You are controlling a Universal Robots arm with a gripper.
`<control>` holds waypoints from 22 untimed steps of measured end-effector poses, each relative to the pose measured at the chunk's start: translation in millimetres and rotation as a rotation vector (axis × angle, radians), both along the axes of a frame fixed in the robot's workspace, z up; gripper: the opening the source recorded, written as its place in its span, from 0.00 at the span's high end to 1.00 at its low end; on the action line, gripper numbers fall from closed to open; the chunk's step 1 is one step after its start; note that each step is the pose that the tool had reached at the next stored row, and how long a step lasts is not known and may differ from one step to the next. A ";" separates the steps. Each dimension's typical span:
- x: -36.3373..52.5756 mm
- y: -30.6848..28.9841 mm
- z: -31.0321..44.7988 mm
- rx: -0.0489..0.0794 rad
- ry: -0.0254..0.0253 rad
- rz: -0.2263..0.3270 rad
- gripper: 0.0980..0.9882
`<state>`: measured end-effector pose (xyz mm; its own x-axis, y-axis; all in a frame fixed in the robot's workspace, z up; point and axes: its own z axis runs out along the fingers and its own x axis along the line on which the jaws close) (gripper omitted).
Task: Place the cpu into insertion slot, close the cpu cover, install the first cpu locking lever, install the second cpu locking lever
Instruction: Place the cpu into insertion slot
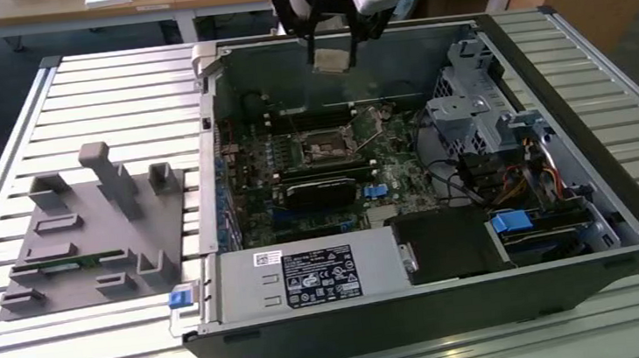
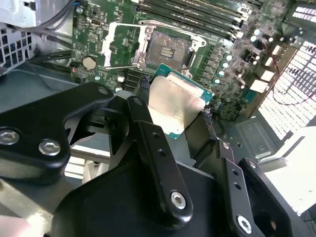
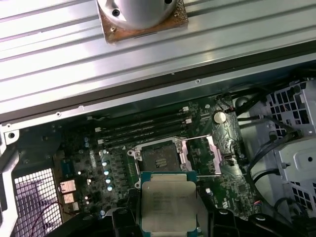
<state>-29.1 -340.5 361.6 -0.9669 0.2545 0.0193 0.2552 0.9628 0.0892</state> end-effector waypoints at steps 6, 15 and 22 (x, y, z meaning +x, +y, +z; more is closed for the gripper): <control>-3.4 0.0 -1.0 0.000 0.0000 -0.002 0.51; -4.4 0.0 -1.5 0.000 0.0000 -0.017 0.51; -4.4 0.0 -1.6 0.000 0.0000 -0.027 0.51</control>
